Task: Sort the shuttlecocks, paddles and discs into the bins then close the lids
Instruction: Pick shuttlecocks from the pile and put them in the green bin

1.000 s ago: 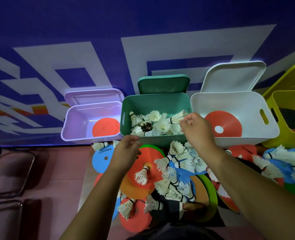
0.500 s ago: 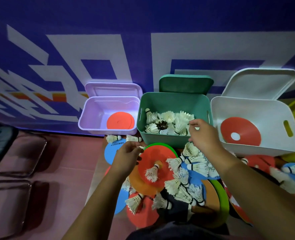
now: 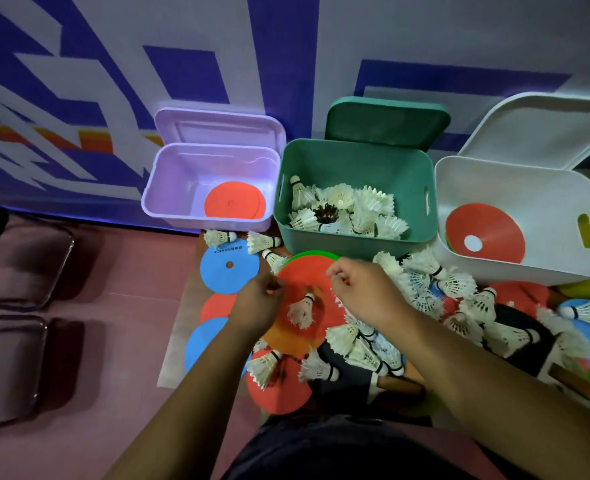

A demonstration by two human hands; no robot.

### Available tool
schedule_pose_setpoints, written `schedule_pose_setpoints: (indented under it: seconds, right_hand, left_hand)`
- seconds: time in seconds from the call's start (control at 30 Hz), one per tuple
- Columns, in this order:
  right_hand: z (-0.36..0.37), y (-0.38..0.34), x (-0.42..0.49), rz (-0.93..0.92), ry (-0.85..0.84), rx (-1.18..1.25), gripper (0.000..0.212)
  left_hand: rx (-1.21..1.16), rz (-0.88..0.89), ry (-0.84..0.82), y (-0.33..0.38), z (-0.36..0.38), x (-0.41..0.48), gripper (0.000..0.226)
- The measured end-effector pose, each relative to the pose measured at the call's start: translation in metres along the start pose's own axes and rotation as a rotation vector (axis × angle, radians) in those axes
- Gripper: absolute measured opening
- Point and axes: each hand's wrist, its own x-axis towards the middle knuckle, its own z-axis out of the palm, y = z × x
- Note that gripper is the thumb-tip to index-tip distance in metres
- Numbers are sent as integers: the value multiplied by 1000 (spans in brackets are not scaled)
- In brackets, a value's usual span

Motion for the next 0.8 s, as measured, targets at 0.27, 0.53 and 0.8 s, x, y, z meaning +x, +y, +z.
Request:
schedule_pose_setpoints:
  seconds: [0.27,0.53,0.8]
  right_hand:
    - [77,9,-12,-81,-352,-327,34]
    - [103,9,-14,-25,-414,-582,46]
    - [89,2,-7,26,-355,-521,55]
  left_hand:
    - [20,-144,208,-46,-26,-6,16]
    - [94,-230,34,-105,-20,-30,23]
    - [251,-86,135,-114,-7,-46,33]
